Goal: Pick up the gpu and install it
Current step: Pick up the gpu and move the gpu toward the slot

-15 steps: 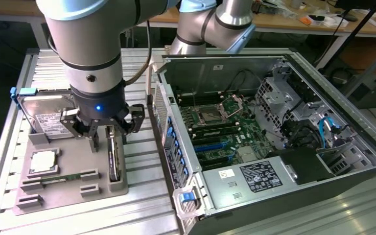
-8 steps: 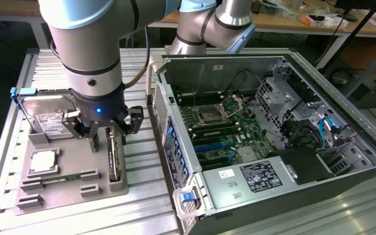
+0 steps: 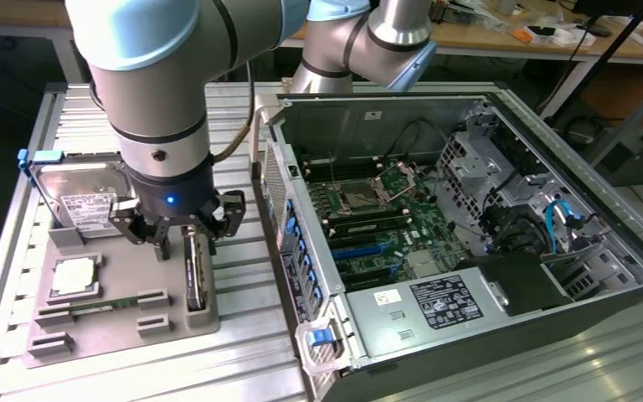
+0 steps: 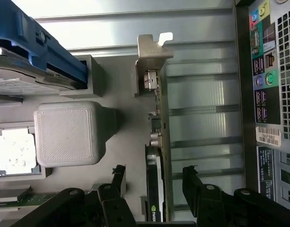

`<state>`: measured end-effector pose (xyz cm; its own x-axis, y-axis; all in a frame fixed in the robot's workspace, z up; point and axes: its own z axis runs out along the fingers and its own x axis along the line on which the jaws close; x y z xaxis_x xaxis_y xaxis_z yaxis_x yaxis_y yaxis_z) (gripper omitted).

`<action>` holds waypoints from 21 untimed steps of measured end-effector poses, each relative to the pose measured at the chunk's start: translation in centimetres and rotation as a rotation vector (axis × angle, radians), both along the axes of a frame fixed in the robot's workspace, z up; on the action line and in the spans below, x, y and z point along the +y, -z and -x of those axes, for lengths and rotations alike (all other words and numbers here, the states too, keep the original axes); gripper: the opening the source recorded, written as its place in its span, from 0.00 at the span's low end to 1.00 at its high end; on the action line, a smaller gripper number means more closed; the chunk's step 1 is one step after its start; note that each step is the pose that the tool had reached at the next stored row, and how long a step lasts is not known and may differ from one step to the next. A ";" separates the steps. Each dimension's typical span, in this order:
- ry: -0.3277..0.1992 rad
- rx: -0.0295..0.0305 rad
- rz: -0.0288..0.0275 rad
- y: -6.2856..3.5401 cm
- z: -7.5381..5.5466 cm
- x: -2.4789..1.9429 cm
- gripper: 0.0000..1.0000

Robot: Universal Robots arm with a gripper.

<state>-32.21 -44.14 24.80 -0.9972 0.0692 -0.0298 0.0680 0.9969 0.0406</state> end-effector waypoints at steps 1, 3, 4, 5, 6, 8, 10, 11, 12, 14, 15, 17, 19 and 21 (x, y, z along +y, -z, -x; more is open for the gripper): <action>0.000 0.0000 0.0000 0.00 0.0 -0.07 0.45; 0.000 0.0000 0.0000 0.00 0.0 -0.17 0.32; 0.000 0.0000 0.0000 0.00 0.0 -0.25 0.27; 0.000 0.0000 0.0000 0.00 0.0 -0.31 0.27; 0.000 0.0000 0.0000 0.00 0.0 -0.35 0.27; 0.000 0.0000 0.0001 0.00 0.0 -0.39 0.27; 0.000 0.0000 0.0000 0.00 0.0 -0.49 0.27; 0.000 0.0000 0.0000 0.00 0.0 -0.51 0.27; 0.000 0.0000 0.0000 0.00 0.0 -0.85 0.27; 0.000 0.0000 0.0000 0.00 0.0 -1.19 0.27; 0.000 0.0000 0.0000 0.00 0.0 -1.20 0.27; 0.000 0.0000 0.0000 0.00 0.0 -1.23 0.27; 0.000 0.0000 0.0000 0.00 0.0 -1.25 0.27; 0.000 0.0000 0.0000 0.00 0.0 -1.28 0.27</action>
